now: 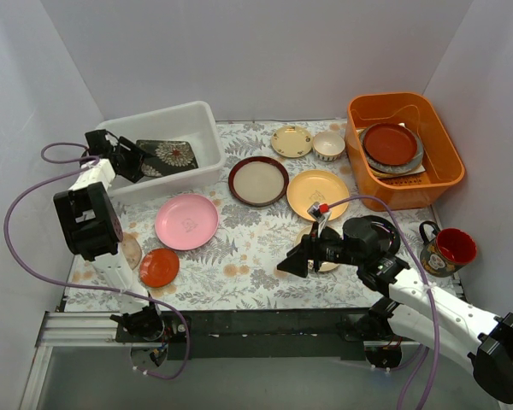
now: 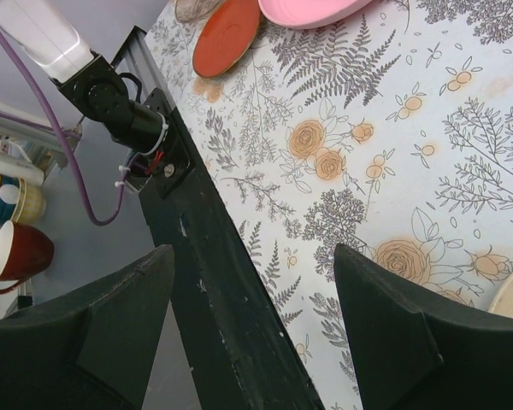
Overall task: Place the plates into the plastic bin on the countertop
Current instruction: Place the plate in the plastic bin.
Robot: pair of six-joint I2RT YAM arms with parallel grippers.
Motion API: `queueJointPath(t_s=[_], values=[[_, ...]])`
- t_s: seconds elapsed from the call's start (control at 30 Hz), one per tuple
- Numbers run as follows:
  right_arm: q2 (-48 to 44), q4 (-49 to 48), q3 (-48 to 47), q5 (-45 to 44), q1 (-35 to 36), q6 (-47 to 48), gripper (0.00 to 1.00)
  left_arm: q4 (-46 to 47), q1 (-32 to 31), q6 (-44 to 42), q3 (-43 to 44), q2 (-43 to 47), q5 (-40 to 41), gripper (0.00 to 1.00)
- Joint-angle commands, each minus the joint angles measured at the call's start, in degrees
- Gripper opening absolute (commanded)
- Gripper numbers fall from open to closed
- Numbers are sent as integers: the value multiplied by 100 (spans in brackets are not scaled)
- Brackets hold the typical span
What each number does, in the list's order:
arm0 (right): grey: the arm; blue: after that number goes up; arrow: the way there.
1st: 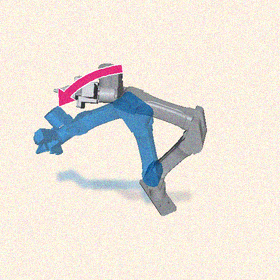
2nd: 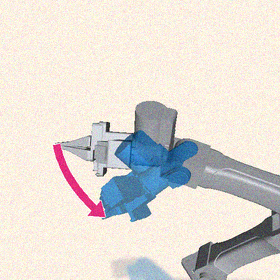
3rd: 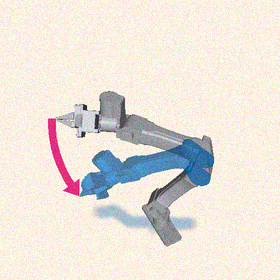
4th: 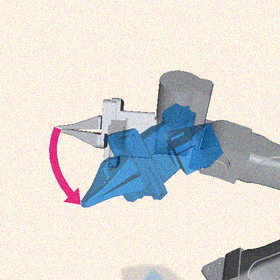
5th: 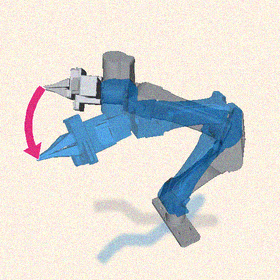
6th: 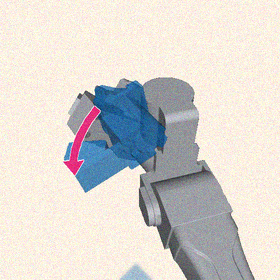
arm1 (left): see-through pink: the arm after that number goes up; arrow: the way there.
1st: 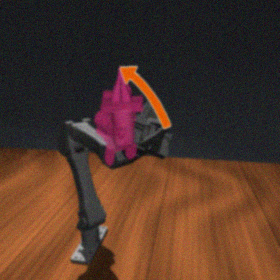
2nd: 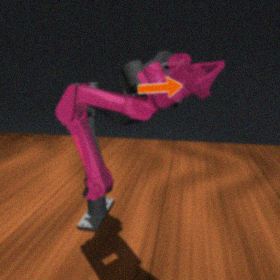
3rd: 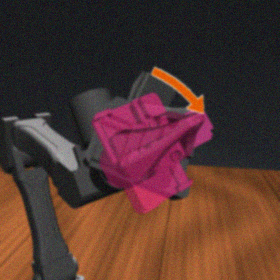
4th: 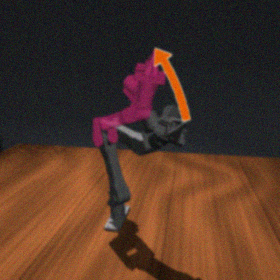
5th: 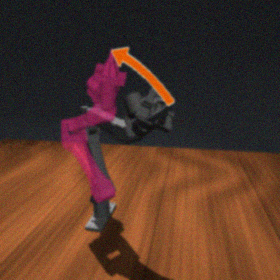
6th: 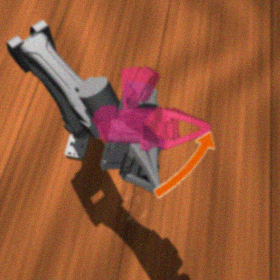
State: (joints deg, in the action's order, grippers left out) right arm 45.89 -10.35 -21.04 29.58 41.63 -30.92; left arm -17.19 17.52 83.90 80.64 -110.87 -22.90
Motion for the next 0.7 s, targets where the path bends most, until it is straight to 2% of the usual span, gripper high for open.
queueJointPath(t_s=[0.0,0.23,0.33,0.4,0.67], values=[[-142,-90,3,-58,-23,-2,83,-362,32,-128,496,-40,-13,61],[-212,-64,29,-76,-23,-2,84,-970,59,-304,1032,-128,417,63],[-221,-72,38,-67,-23,-11,84,-1198,59,-479,1348,-128,628,69],[-221,-64,38,-67,-23,-11,84,-1312,50,-602,1558,-110,655,76],[-326,182,-76,-145,-23,103,84,-1709,50,-822,2131,-76,760,82]])
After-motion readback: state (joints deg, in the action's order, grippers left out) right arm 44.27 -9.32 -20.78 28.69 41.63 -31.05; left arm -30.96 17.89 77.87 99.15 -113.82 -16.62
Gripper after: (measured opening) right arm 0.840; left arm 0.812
